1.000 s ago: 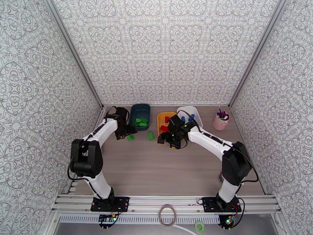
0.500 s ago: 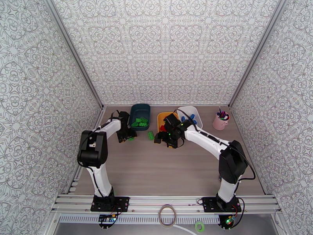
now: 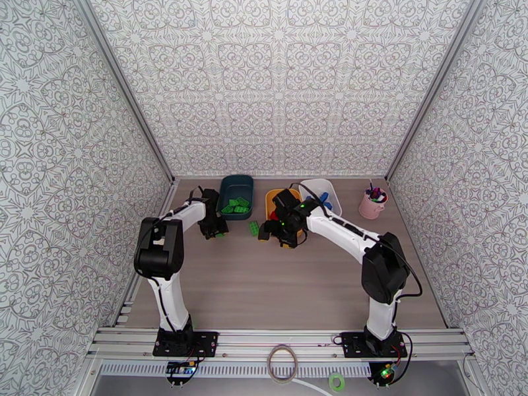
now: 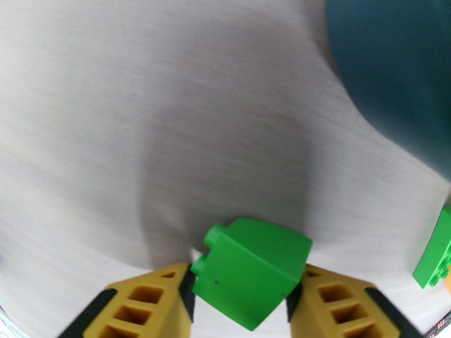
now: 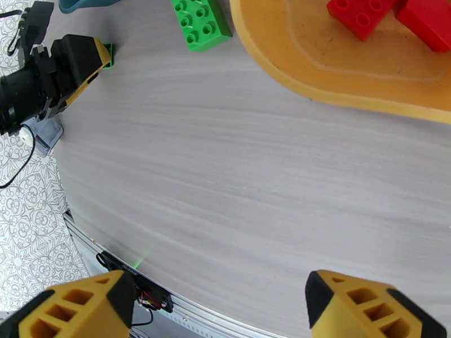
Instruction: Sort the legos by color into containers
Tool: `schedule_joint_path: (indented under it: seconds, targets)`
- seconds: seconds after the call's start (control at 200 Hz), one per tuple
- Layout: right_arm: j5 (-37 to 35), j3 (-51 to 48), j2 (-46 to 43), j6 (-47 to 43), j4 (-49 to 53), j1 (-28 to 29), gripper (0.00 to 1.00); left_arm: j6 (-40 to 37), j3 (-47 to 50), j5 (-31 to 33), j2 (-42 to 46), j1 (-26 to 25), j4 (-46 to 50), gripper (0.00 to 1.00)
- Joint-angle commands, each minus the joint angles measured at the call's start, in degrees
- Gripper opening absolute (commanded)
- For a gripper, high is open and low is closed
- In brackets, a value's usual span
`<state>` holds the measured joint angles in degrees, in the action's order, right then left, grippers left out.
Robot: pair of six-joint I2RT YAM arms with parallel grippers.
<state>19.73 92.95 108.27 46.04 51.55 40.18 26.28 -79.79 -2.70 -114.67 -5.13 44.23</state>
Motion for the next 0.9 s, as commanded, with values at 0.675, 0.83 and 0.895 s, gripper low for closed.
schedule_joint_path:
  seconds: [0.675,0.83,0.895]
  targets:
    - [-1.44,-2.19,-1.72,0.69,-2.74,0.15,0.84,0.17,6.06,-1.43,18.09,-1.38,2.18,0.37]
    - [-1.68,-3.46,-2.45,0.91,-2.98,0.09,0.84,-0.61,-0.83,-3.07,16.61,-1.66,3.96,0.37]
    - [-2.00,-3.63,-2.79,0.88,-2.80,0.01,0.84,-0.79,-4.94,-3.86,14.44,-1.65,4.80,0.37]
